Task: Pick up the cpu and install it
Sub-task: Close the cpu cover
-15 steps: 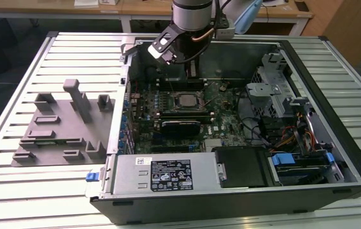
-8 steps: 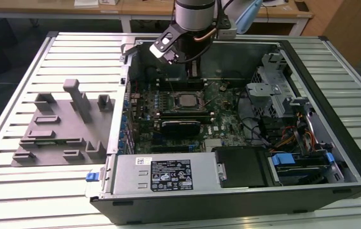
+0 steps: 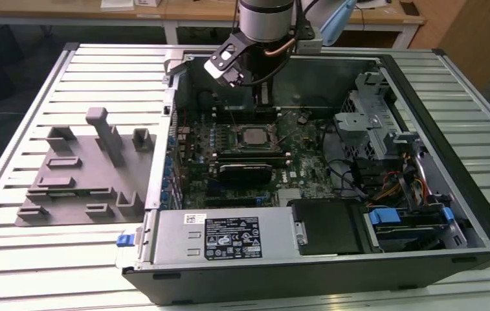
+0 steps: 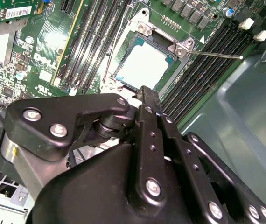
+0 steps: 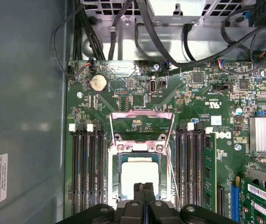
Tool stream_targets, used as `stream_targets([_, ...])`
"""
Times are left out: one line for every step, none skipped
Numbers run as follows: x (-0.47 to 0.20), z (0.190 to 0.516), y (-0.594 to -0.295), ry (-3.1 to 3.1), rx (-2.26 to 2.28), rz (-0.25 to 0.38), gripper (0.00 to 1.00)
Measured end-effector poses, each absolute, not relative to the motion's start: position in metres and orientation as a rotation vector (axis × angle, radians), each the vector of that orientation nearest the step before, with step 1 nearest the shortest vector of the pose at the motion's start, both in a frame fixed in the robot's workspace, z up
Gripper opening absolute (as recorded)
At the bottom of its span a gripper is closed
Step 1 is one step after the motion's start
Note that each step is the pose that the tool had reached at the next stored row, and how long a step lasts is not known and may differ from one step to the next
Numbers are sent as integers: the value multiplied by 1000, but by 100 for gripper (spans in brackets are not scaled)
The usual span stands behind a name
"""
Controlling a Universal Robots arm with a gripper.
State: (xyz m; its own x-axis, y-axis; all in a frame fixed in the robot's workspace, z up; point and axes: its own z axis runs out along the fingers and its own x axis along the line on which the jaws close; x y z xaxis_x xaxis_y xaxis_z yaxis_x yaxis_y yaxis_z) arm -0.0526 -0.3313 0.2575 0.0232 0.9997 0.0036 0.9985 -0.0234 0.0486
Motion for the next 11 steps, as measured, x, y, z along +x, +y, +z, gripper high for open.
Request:
stream_targets([-53, 258, -331, 2173, 2224, 57, 11])
stream_targets([-53, 258, -331, 2172, 2224, 57, 11])
stream_targets([-53, 258, -331, 2172, 2224, 57, 11])
stream_targets([-53, 258, -331, 2172, 2224, 57, 11])
stream_targets([-53, 258, -331, 2172, 2224, 57, 11])
stream_targets([-53, 258, -331, 2172, 2224, 57, 11])
stream_targets([-53, 258, -331, 2173, 2224, 57, 11])
stream_targets([-53, 259, -331, 2173, 2223, 56, 11])
stream_targets([-53, 260, -331, 2173, 2224, 57, 11])
stream_targets([-53, 262, -331, 2173, 2224, 57, 11])
stream_targets([-53, 264, -331, 2172, 2224, 57, 11])
